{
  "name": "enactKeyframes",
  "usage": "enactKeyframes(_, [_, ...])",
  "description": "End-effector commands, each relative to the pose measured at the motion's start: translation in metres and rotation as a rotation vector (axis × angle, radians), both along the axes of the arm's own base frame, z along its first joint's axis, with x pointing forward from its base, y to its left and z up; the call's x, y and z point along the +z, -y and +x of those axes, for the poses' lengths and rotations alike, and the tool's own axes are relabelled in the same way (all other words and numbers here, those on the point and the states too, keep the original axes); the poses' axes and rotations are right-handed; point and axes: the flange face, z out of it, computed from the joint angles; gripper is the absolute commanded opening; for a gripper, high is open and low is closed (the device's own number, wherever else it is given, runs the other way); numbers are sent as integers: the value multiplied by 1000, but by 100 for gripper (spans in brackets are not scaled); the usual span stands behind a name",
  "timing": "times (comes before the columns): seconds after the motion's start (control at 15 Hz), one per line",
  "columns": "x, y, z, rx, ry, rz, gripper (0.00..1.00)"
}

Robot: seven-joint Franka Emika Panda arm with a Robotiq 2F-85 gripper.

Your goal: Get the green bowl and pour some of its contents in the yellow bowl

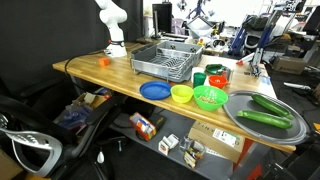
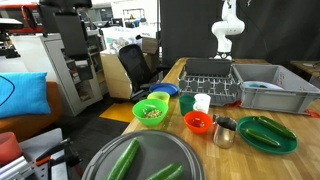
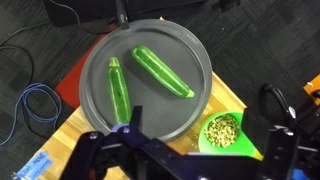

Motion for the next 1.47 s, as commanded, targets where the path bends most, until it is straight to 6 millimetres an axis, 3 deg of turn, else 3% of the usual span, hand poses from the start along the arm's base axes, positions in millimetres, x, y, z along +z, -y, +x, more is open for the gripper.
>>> enactKeyframes(0.0, [-2, -17, 25, 98, 17, 41, 100])
enactKeyframes(0.27, [-10, -38, 42, 182, 24, 58, 100])
enactKeyframes(0.33, [-6, -37, 34, 149, 30, 51, 100])
enactKeyframes(1.07, [-12, -39, 38, 194, 19, 60, 100])
enactKeyframes(1.4, [-32, -50, 58, 332, 71, 131, 100])
